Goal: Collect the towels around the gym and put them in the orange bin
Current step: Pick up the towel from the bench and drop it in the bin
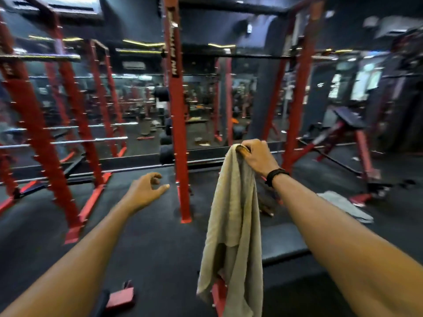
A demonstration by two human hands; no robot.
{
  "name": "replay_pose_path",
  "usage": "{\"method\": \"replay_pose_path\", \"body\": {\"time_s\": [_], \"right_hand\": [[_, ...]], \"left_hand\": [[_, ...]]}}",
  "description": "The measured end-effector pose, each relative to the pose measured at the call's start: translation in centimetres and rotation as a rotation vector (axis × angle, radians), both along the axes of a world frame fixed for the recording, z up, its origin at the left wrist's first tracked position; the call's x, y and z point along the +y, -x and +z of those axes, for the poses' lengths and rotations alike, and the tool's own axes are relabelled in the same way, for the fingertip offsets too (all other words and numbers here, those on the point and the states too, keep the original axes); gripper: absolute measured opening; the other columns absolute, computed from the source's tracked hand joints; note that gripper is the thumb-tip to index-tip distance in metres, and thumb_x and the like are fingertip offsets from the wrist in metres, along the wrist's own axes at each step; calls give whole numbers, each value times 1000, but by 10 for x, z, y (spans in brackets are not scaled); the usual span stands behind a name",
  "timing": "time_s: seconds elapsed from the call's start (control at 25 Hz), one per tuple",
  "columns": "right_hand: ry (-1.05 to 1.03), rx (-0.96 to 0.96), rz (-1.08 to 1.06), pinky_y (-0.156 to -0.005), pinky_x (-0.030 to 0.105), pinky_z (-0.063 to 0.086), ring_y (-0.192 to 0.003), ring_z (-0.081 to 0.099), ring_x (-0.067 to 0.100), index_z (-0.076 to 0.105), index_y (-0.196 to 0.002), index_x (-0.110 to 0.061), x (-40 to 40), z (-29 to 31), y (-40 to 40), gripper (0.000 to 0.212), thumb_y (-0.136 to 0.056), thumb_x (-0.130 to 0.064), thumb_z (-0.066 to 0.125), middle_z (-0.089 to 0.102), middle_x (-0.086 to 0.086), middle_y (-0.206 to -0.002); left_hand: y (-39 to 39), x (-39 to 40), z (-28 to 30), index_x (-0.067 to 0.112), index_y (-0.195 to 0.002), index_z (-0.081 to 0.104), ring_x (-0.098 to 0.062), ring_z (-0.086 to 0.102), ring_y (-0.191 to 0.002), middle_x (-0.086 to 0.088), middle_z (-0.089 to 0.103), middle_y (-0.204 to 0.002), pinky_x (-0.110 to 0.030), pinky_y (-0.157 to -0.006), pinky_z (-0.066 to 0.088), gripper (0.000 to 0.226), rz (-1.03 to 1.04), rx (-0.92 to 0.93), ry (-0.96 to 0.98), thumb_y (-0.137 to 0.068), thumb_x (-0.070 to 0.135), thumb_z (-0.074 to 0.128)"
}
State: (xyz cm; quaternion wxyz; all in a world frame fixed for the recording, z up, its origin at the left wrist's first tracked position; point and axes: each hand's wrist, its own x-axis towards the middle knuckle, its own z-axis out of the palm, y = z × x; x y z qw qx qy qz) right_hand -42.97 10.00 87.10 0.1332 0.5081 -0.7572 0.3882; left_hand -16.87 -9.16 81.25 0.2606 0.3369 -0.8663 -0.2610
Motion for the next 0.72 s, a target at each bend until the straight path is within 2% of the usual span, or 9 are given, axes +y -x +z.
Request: {"method": "replay_pose_path", "body": {"time_s": [0.16, 0.28, 0.4, 0.48, 0.56, 0.72], "right_hand": [[5, 33, -225, -59, 33, 24, -60, 42, 19, 38, -49, -25, 128, 6, 53, 48, -94, -22, 56, 42, -7, -52], [3, 43, -376, -60, 37, 31, -62, 45, 18, 47, -53, -19, 221, 6, 88, 41, -92, -24, 58, 48, 4, -56], [0, 18, -513, -59, 39, 31, -57, 43, 19, 41, -48, -21, 317, 4, 113, 47, -90, -28, 61, 42, -3, -49], [14, 4, -594, -58, 35, 29, -56, 41, 18, 41, -47, -23, 385, 1, 131, 47, -88, -30, 64, 39, -6, -47], [6, -19, -666, -57, 30, 31, -57, 45, 19, 46, -48, -21, 450, -4, 150, 45, -87, -32, 66, 44, -5, -49], [-21, -84, -776, -63, 29, 42, -67, 58, 20, 62, -61, -14, 562, -15, 174, 31, -85, -34, 67, 59, 0, -63]], "left_hand": [[101, 87, 8, 11, -114, 59, -24, 62, -88, -8, 63, -102, -34, -85, 52, 36, -241, 3, -1, -85, 27, 70], [171, 153, 11, 11, -118, 59, -25, 62, -93, -7, 63, -104, -32, -88, 49, 40, -373, -1, 4, -85, 29, 70], [233, 228, 8, 13, -121, 57, -19, 59, -94, -4, 61, -105, -28, -84, 45, 40, -498, -23, 1, -87, 30, 68], [273, 285, 4, 13, -120, 58, -21, 61, -98, -2, 62, -104, -31, -86, 48, 39, -576, -28, -7, -86, 29, 68], [313, 343, -2, 14, -120, 59, -22, 62, -99, -4, 65, -106, -35, -86, 52, 39, -641, -38, -37, -86, 30, 69], [382, 447, -7, 10, -124, 57, -22, 61, -99, -9, 64, -114, -33, -88, 48, 45, -764, -39, -30, -85, 30, 70]]}}
